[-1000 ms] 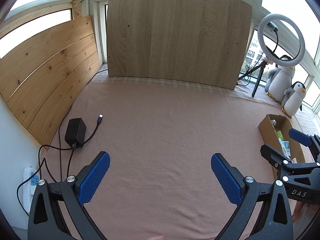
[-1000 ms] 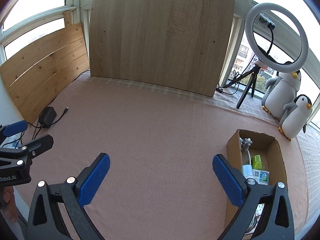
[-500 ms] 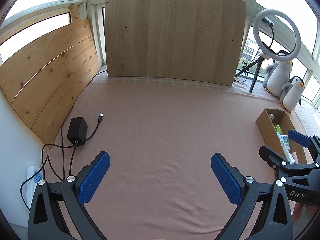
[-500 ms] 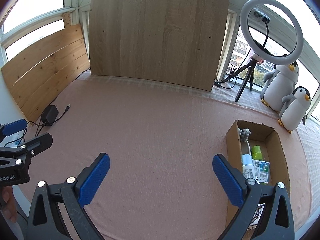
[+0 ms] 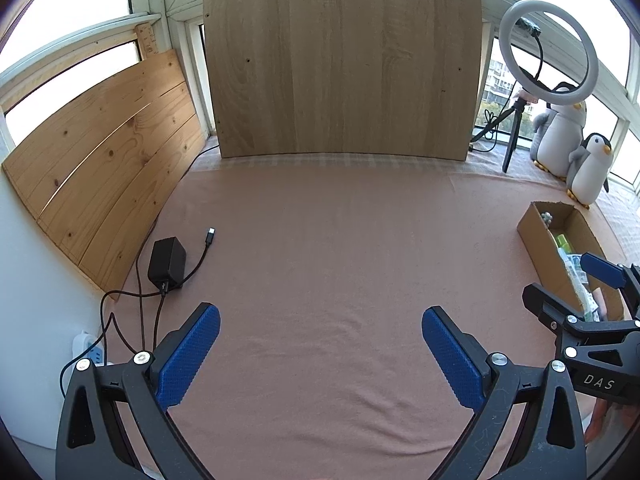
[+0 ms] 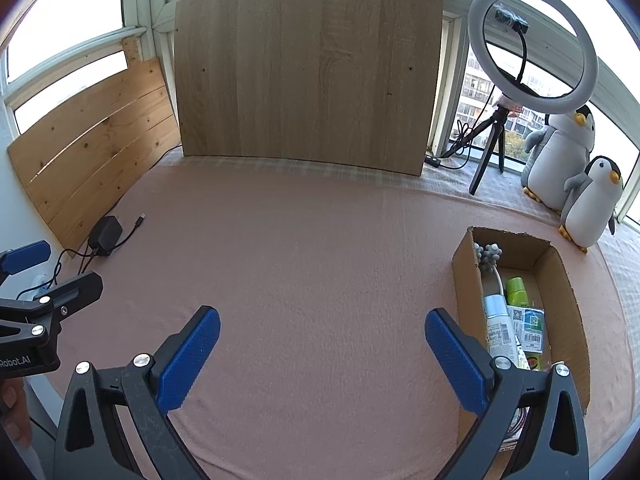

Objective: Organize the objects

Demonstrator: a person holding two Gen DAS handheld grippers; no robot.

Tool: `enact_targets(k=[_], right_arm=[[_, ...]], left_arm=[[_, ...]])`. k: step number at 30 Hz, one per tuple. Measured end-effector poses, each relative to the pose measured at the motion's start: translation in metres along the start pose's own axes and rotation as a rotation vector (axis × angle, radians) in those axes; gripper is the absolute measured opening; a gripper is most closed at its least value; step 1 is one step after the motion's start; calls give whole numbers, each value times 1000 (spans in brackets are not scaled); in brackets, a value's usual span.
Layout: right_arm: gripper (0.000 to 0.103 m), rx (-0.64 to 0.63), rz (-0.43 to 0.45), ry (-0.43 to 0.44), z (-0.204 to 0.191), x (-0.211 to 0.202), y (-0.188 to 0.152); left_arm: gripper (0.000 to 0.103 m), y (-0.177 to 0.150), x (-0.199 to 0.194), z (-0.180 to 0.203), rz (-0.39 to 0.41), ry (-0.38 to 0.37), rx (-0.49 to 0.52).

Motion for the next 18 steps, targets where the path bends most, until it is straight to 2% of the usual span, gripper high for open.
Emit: enact_targets(k=[18], right_arm=[[101,-17,-16,-14,-6,-2,-4]], left_arm=[[102,-4,1,-1,-15,-17,1]])
Point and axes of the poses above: each gripper's, at about its wrist camera, not at the fingertips, and x roughly the way its jaws point, z to its right, y to its top, the point moved 5 cm from there along x, roughly the way its jaws point, and after that the axes turned 1 degree about -y, right-handed, at the moved point
